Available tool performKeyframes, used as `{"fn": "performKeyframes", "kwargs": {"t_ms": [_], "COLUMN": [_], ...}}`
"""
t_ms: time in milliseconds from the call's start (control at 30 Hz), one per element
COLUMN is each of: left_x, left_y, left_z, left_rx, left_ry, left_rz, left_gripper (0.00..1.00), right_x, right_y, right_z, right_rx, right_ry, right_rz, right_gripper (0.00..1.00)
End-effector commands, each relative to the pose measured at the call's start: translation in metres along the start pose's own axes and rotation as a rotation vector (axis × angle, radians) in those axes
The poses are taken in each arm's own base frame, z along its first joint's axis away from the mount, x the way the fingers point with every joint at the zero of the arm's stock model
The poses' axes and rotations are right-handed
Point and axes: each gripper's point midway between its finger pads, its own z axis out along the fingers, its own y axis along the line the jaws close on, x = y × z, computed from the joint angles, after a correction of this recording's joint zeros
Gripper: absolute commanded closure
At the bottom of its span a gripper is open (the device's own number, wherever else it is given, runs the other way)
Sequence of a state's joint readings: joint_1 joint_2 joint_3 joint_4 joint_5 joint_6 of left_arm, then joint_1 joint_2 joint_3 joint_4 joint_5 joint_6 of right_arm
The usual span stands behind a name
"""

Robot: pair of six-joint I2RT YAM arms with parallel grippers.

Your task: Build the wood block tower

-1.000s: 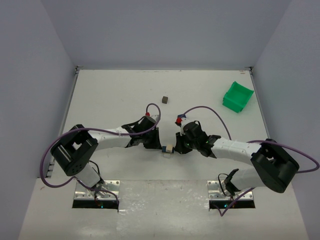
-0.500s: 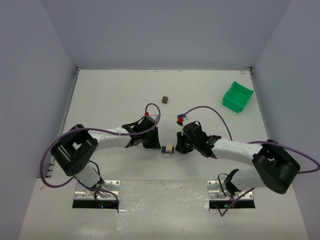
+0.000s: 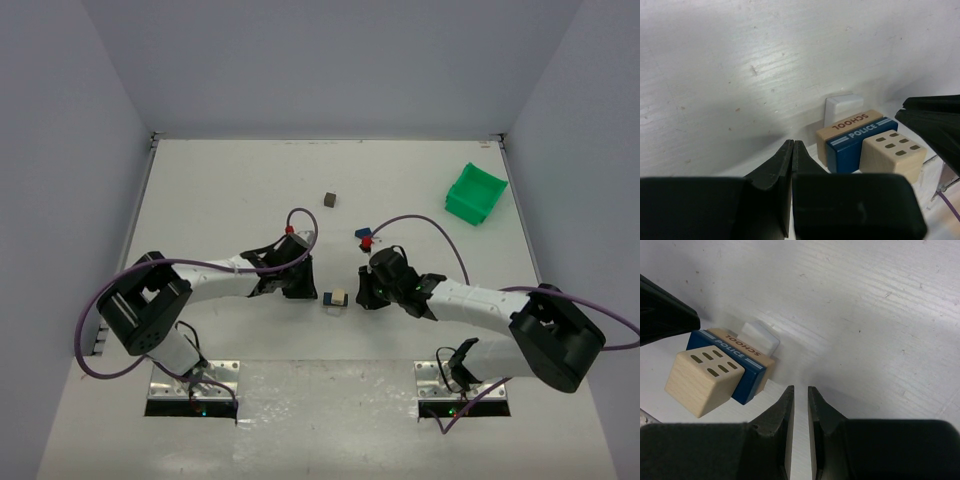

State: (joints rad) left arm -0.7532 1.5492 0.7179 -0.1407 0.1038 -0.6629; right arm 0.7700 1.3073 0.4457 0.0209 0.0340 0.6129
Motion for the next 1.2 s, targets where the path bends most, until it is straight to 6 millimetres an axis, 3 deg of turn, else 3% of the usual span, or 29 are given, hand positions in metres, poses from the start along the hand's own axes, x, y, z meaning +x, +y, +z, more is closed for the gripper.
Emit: {"fn": "performKeyframes", "kwargs": {"t_ms": [0,567,700,1000,1167], "left_x": [0.003,0.003,0.002,-0.001,0.016], "left_y": [0.000,-0.019,-0.016,0.002,0.009], "left_z": [-0.010,-0.002,0.000,-0.003,-0.005], "left_rx": [0.015,0.096,0.082,-0.009,0.008], "left_ry": [-0.030,0.006,0.009,-0.031,0.001], "left_rz": [-0.004,0.031,0.034,0.012,0.019], "left_gripper": [1.00,1.00,1.00,1.00,1.00], "right_x": [-0.010,-0.007,-0.007,-0.028,-0.042], "right_y": [0.005,0.003,0.004,0.002,0.011], "right_z": [-0.002,-0.001,0.002,0.015,0.020], "right_rx": [-0.011,-0.007,-0.010,0.041,0.025], "right_ry": [-0.045,-0.033,-0.040,-0.062,-0.075], "right_rz": [0.005,0.006,0.005,-0.014,-0.027], "right_gripper": [0.84,0.83,0.83,0.85,0.85]}}
